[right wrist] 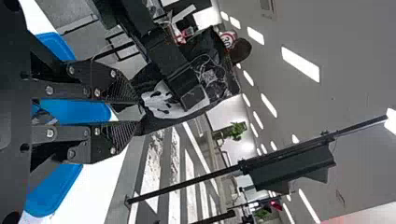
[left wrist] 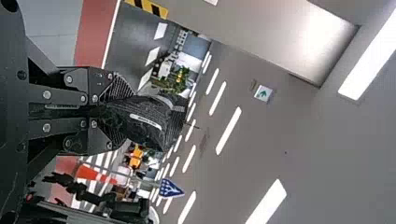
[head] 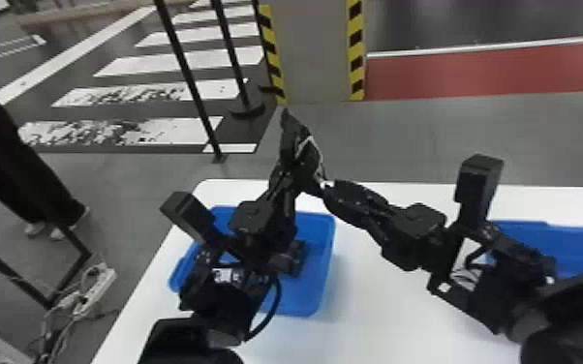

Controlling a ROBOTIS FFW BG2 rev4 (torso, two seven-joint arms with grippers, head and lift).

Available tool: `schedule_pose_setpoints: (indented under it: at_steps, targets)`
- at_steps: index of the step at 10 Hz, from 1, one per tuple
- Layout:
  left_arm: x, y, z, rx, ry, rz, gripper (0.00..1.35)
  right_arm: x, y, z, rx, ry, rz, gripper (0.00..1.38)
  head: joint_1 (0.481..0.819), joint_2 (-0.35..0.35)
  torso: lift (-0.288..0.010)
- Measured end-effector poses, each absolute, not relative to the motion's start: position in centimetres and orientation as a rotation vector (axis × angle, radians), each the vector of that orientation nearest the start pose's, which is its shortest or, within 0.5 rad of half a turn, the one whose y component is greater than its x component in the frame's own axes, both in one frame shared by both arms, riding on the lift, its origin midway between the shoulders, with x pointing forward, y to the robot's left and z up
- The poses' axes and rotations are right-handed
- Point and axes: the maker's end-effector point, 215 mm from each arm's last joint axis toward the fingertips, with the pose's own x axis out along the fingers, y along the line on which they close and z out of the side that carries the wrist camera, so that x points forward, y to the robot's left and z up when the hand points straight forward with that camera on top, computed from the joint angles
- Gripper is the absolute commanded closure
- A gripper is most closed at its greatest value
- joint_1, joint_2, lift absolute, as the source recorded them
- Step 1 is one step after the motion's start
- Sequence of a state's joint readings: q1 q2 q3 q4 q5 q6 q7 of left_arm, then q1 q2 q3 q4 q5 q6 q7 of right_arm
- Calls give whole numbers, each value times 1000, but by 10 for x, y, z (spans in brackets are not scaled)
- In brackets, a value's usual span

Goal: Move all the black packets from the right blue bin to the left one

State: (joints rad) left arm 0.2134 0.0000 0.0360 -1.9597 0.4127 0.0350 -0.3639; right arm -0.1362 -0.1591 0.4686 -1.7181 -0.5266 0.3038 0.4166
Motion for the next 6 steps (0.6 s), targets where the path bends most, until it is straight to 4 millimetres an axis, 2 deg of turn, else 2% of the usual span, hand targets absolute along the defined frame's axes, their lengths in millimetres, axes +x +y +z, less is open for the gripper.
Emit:
schedule_pose_setpoints:
  at_steps: [1,2,4,6]
  targets:
    - [516,179,-226,-365,-224,-356,1210,501,76,-282,335,106,966,107,642,272,-110]
    - [516,193,-230,-347,-229,-313,1210,506,60,-289,346,102,936,94,647,268,-110]
    - [515,239,-243,-238,-278,-147,1210,514,5,-304,317,98,823,121,659,261,-110]
    - [506,272,-270,-160,-267,1,1211,516,-44,-310,273,100,728,122,690,242,-110]
